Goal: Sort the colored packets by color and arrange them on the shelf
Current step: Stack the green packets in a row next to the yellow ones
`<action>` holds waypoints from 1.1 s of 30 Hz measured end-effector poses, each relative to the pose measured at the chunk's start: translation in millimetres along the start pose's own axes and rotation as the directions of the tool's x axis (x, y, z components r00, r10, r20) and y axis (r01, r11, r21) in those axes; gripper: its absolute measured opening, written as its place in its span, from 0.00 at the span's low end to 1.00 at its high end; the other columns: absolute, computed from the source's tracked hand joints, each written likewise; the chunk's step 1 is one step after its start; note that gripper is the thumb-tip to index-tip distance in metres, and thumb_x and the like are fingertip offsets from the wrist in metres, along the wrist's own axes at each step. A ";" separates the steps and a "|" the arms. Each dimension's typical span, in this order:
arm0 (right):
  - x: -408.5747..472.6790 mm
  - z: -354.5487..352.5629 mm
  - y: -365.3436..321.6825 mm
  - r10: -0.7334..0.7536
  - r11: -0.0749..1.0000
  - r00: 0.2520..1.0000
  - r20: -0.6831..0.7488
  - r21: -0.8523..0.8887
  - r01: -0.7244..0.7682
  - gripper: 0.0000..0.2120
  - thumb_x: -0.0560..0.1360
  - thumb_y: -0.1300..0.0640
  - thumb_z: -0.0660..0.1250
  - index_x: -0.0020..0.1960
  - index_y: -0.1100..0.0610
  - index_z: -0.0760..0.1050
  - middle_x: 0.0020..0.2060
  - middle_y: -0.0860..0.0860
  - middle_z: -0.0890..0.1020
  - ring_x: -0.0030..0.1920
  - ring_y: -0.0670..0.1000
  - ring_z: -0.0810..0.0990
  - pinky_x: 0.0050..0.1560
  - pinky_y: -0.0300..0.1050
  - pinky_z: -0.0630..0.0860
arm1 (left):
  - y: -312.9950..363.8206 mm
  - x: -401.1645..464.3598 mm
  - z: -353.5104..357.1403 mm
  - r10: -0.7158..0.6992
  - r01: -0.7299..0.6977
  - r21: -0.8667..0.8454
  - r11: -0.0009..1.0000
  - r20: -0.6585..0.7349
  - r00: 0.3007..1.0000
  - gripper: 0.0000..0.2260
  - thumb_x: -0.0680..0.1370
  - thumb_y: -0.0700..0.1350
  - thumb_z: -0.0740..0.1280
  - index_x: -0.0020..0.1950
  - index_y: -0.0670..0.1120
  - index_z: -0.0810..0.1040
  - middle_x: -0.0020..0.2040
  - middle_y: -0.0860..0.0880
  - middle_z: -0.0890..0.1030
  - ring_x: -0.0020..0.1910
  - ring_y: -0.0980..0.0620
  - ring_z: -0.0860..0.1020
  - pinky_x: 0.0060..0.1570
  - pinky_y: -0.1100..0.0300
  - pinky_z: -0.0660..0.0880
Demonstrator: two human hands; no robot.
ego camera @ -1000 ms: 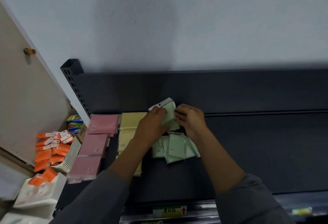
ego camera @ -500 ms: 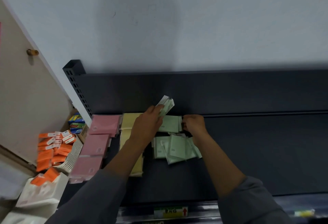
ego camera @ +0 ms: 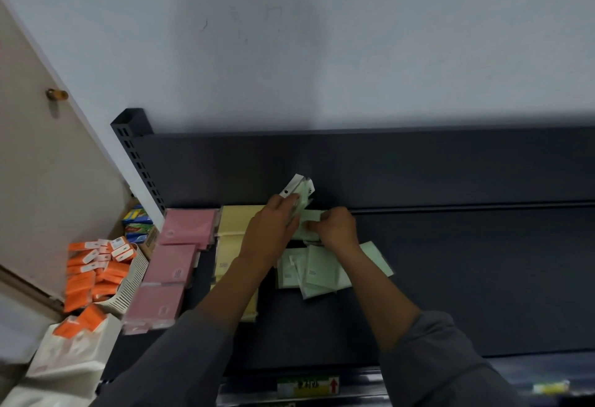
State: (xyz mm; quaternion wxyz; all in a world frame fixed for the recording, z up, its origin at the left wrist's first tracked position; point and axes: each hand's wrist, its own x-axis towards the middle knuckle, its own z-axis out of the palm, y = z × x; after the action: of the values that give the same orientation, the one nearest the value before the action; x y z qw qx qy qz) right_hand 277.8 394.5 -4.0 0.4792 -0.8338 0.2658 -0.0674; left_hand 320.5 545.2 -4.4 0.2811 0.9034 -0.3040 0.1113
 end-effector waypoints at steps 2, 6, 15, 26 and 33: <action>0.8 0.0 -3.6 0.023 0.995 1.000 0.019 0.095 -0.025 0.12 0.70 0.56 0.78 0.44 0.64 0.79 0.37 0.51 0.80 0.38 0.49 0.79 0.42 0.50 0.79 | 0.4 -0.9 0.1 0.006 -0.006 0.005 1.000 0.001 1.000 0.20 0.81 0.46 0.68 0.72 0.45 0.73 0.60 0.42 0.77 0.50 0.41 0.81 0.45 0.45 0.80; 0.1 -3.4 -9.9 0.056 0.957 0.998 -0.005 0.285 -0.052 0.16 0.72 0.61 0.76 0.58 0.56 0.76 0.50 0.51 0.82 0.49 0.48 0.82 0.47 0.43 0.81 | 0.5 -0.9 1.2 -0.005 0.005 0.012 1.000 0.018 1.000 0.21 0.80 0.47 0.68 0.73 0.46 0.72 0.62 0.43 0.76 0.51 0.40 0.80 0.46 0.44 0.80; -5.2 -34.0 12.0 0.164 0.884 0.985 -0.044 0.449 -0.127 0.15 0.75 0.66 0.71 0.60 0.56 0.76 0.51 0.53 0.82 0.44 0.53 0.85 0.41 0.53 0.85 | 4.8 -1.0 3.6 -0.010 0.008 0.030 1.000 0.050 0.999 0.20 0.79 0.49 0.69 0.72 0.51 0.73 0.66 0.46 0.74 0.54 0.42 0.80 0.47 0.45 0.80; -28.2 -104.8 53.0 0.318 0.768 0.928 -0.192 0.627 -0.134 0.07 0.80 0.64 0.66 0.55 0.56 0.78 0.49 0.54 0.82 0.46 0.54 0.82 0.41 0.50 0.81 | 12.2 0.1 12.8 -0.072 0.048 0.150 0.988 0.161 0.984 0.21 0.76 0.61 0.70 0.67 0.56 0.78 0.61 0.53 0.76 0.64 0.50 0.73 0.52 0.53 0.75; -45.8 -126.0 78.7 0.301 0.847 0.951 -0.076 0.480 -0.229 0.08 0.81 0.64 0.64 0.59 0.61 0.78 0.48 0.55 0.82 0.45 0.55 0.81 0.36 0.46 0.77 | 11.5 -5.0 17.4 0.011 -0.014 0.033 0.999 0.087 0.996 0.09 0.81 0.52 0.67 0.54 0.51 0.84 0.54 0.51 0.80 0.57 0.51 0.76 0.49 0.53 0.77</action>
State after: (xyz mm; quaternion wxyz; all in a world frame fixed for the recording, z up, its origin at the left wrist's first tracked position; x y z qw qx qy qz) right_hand 162.8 290.2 3.8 0.6484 -0.6423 0.3894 -0.1240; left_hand 310.0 530.1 -15.5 0.2516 0.9101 -0.3197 0.0790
